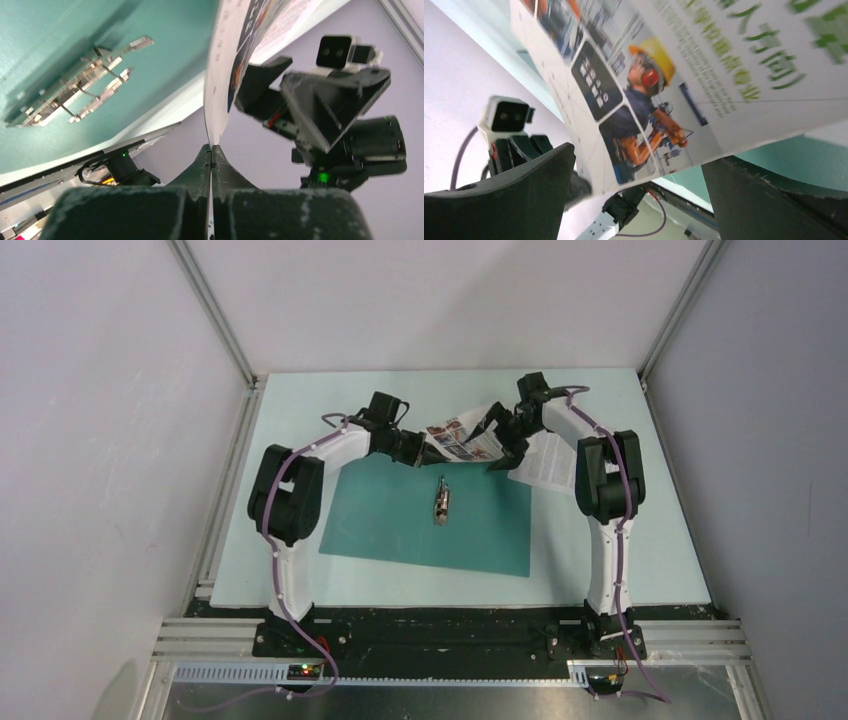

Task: Put the files into the folder

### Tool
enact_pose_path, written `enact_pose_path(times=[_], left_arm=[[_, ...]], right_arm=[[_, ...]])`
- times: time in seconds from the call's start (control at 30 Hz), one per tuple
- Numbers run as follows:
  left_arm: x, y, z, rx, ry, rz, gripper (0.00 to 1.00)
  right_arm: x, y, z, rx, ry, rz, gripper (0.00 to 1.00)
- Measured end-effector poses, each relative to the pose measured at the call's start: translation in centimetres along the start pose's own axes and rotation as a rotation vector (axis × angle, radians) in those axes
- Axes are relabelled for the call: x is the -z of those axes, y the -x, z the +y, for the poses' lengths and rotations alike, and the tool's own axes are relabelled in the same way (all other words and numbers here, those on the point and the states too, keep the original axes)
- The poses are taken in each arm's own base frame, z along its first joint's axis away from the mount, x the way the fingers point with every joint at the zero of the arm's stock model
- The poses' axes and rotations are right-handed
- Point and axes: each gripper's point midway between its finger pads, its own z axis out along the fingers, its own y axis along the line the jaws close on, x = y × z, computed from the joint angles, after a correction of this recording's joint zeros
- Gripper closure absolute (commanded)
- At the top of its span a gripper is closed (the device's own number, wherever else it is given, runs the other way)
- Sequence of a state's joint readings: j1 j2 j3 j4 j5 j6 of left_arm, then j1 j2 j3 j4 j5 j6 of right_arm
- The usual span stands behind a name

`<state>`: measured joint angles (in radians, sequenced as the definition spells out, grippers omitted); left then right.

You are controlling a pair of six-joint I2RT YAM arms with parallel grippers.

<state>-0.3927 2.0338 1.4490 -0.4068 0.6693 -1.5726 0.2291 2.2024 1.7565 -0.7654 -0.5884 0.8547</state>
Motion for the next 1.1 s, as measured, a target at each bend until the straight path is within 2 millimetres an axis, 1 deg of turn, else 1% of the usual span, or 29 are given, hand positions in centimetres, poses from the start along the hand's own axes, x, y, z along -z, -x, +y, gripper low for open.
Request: enact_pose_path(times=[0.07, 0.1, 0.17, 0.27, 0.33, 0.43, 0.5, 0.53, 0.63, 0.67, 0.7, 0.73, 0.77, 0.8, 0.83, 0.87, 0.9, 0.93, 1.0, 1.1], left_arm=[[0.5, -0.6, -0.3, 0.0, -0.011, 0.012, 1.0], [0.8, -1.0, -0.4, 0.003, -0.016, 0.019, 1.0], [1.4, -1.7, -0.4, 0.004, -0.021, 0.028, 1.0], [1.5, -2.3, -0.2, 0.009, -0.018, 0.043, 1.0], [1.2, -2.8, 0.1, 0.013, -0.007, 0.054, 1.0], [0.8, -3.7, 0.3, 0.004, 0.004, 0.068, 1.0], [0.5, -4.2, 0.5, -0.002, 0.011, 0.078, 1.0], [0.4, -4.5, 0.6, -0.004, 0.014, 0.082, 1.0], [0.2, -4.9, 0.7, -0.011, 0.02, 0.089, 1.0], [0.1, -5.0, 0.8, -0.012, 0.023, 0.09, 0.99], [0.0, -5.0, 0.9, -0.014, 0.025, 0.091, 0.95], [-0.1, -4.9, 1.0, -0.017, 0.028, 0.091, 0.78], [-0.2, -4.9, 1.1, -0.018, 0.029, 0.09, 0.56], [-0.3, -4.8, 1.2, -0.033, 0.031, 0.09, 0.47], [-0.3, -4.7, 1.2, -0.041, 0.031, 0.089, 0.35], [-0.2, -4.4, 1.3, -0.051, 0.03, 0.084, 0.31], [-0.1, -4.1, 1.4, -0.069, 0.03, 0.08, 0.28], [0.0, -3.8, 1.5, -0.086, 0.03, 0.075, 0.28], [0.5, -2.5, 1.9, -0.124, 0.032, 0.051, 0.24], [2.1, 1.3, 2.7, -0.161, 0.047, -0.031, 0.14]], right_arm=[[0.0, 1.1, 0.6, 0.01, 0.026, -0.024, 0.06], [0.0, 1.5, 0.7, 0.013, 0.036, -0.034, 0.1], [0.3, 2.5, 1.0, 0.015, 0.063, -0.057, 0.15], [0.5, 4.1, 1.5, 0.03, 0.114, -0.099, 0.2], [0.5, 4.8, 1.6, 0.032, 0.138, -0.121, 0.3], [0.7, 5.7, 2.1, 0.038, 0.178, -0.14, 0.4], [0.9, 6.0, 2.7, 0.053, 0.208, -0.151, 0.52], [0.9, 6.1, 3.1, 0.064, 0.225, -0.155, 0.57], [0.8, 5.9, 4.1, 0.099, 0.256, -0.155, 0.63], [0.7, 5.7, 4.3, 0.11, 0.262, -0.154, 0.69], [0.5, 5.5, 4.5, 0.123, 0.268, -0.149, 0.73], [0.4, 5.3, 4.7, 0.14, 0.273, -0.145, 0.81], [0.1, 5.1, 4.9, 0.156, 0.276, -0.14, 0.86], [-0.1, 5.0, 5.1, 0.175, 0.279, -0.137, 0.93], [-0.4, 4.9, 5.2, 0.191, 0.281, -0.132, 0.97], [-0.5, 4.8, 5.2, 0.209, 0.282, -0.13, 1.0], [-0.5, 4.7, 5.3, 0.232, 0.284, -0.128, 1.0], [-0.6, 4.6, 5.4, 0.259, 0.285, -0.127, 1.0], [-0.2, 4.4, 5.8, 0.32, 0.297, -0.128, 1.0], [1.0, 4.5, 7.0, 0.423, 0.345, -0.134, 1.0]])
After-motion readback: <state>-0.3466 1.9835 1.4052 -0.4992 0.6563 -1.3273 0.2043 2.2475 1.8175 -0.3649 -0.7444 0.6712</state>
